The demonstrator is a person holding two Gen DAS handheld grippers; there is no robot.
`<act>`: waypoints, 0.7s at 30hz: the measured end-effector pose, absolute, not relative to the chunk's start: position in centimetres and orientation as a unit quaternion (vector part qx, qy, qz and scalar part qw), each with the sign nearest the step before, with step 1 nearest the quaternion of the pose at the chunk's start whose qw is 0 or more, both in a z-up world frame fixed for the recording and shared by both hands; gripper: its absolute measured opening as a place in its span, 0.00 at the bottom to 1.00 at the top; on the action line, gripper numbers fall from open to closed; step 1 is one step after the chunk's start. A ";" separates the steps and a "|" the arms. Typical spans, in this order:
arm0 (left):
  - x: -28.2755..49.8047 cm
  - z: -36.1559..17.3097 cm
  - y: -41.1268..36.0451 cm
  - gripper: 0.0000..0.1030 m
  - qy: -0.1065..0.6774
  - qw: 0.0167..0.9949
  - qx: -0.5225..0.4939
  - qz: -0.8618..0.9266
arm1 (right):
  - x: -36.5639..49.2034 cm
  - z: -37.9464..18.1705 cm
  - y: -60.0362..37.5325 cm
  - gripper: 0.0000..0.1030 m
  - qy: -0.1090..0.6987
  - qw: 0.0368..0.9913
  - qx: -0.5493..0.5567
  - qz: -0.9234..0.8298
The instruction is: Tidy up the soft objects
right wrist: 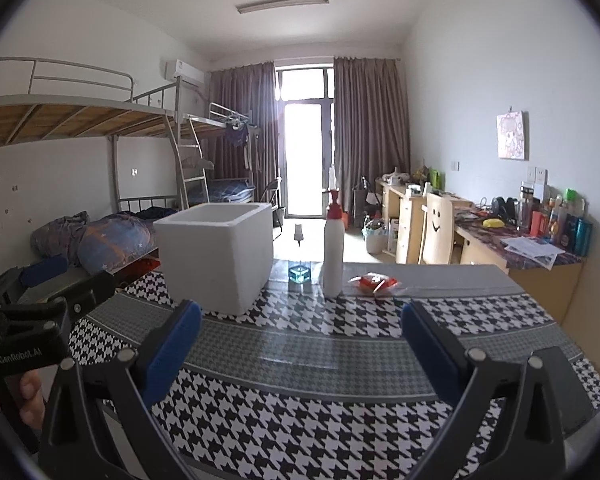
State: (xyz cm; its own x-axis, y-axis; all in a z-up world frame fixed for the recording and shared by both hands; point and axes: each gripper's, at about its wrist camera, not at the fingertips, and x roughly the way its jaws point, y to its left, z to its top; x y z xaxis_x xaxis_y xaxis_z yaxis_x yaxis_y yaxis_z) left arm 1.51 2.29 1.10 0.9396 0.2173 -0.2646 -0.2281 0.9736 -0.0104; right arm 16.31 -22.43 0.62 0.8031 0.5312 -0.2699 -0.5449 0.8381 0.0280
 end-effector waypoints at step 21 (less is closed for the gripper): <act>1.2 -0.6 2.5 0.99 0.148 0.983 -0.029 0.108 | 15.6 -1.4 -23.0 0.99 0.147 0.951 -0.024 0.273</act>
